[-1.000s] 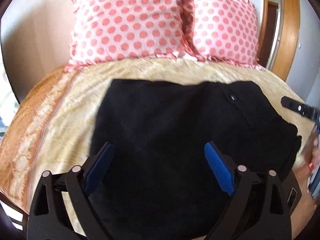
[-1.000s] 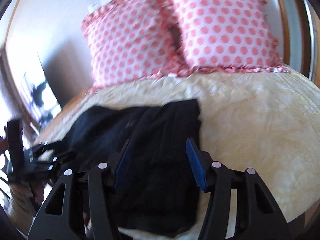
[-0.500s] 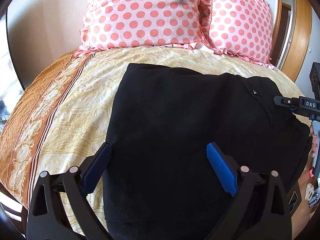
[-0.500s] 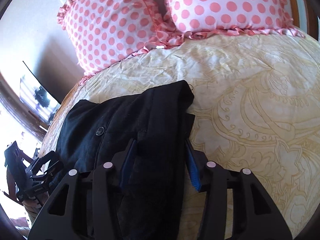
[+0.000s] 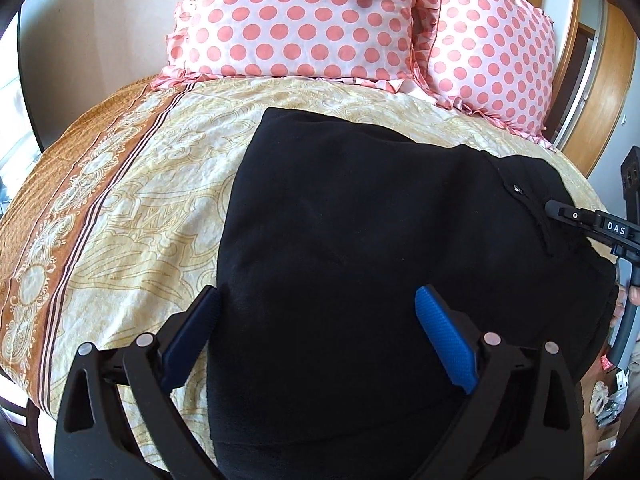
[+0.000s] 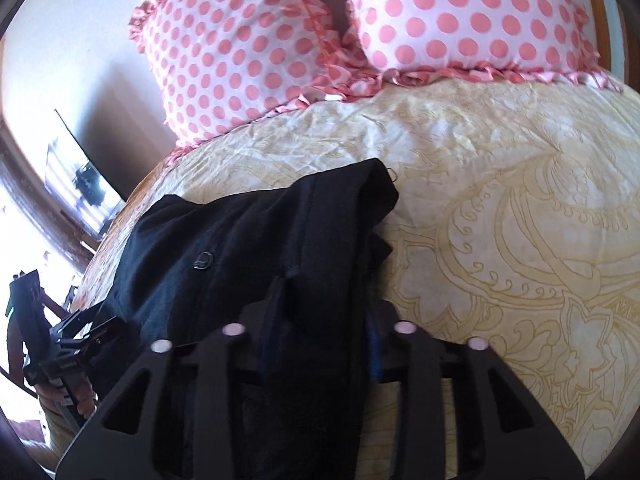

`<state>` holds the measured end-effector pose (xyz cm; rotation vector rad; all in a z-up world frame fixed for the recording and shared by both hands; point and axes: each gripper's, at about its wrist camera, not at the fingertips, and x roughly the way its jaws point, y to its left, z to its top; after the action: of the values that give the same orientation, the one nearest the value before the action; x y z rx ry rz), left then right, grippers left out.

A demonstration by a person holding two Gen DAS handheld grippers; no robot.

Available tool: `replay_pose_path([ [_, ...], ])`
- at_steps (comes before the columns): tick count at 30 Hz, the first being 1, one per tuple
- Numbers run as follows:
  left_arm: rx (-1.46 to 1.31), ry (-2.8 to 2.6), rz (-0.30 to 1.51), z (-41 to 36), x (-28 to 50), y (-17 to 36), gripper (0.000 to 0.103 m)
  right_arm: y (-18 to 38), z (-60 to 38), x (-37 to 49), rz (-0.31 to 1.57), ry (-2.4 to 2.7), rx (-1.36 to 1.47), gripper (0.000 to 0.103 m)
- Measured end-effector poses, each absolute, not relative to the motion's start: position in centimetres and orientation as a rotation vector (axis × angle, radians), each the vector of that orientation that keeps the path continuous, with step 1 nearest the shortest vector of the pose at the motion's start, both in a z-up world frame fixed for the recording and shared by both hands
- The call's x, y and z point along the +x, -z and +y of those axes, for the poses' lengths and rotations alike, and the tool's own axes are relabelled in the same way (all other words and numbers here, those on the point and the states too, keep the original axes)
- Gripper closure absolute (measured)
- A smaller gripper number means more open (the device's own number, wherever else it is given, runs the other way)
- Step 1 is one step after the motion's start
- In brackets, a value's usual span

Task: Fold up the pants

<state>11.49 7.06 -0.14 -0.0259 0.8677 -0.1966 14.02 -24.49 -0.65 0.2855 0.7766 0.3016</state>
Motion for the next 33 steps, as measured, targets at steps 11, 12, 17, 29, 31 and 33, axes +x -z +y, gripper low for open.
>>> replay_pose_path([
  [11,-0.02,0.19,0.871,7.2,11.6,0.3,0.003,0.7,-23.8,13.5,0.772,-0.239,0.235,0.06],
  [12,-0.02,0.19,0.871,7.2,11.6,0.3,0.003,0.9,-24.2,13.7,0.784,-0.216,0.254,0.051],
  [17,-0.013,0.19,0.867,7.0,11.6,0.4,0.002,1.4,-24.4,14.1,0.8,-0.253,0.272,0.055],
  [29,-0.197,0.25,0.883,11.6,16.9,-4.0,0.012,0.8,-23.6,13.7,0.749,-0.349,0.256,0.087],
  [31,-0.168,0.261,0.922,11.4,18.8,-4.0,0.018,0.9,-23.8,13.7,0.748,-0.351,0.271,0.087],
  [33,-0.136,0.275,0.974,11.0,20.7,-3.5,0.022,1.0,-23.8,13.7,0.75,-0.349,0.272,0.087],
])
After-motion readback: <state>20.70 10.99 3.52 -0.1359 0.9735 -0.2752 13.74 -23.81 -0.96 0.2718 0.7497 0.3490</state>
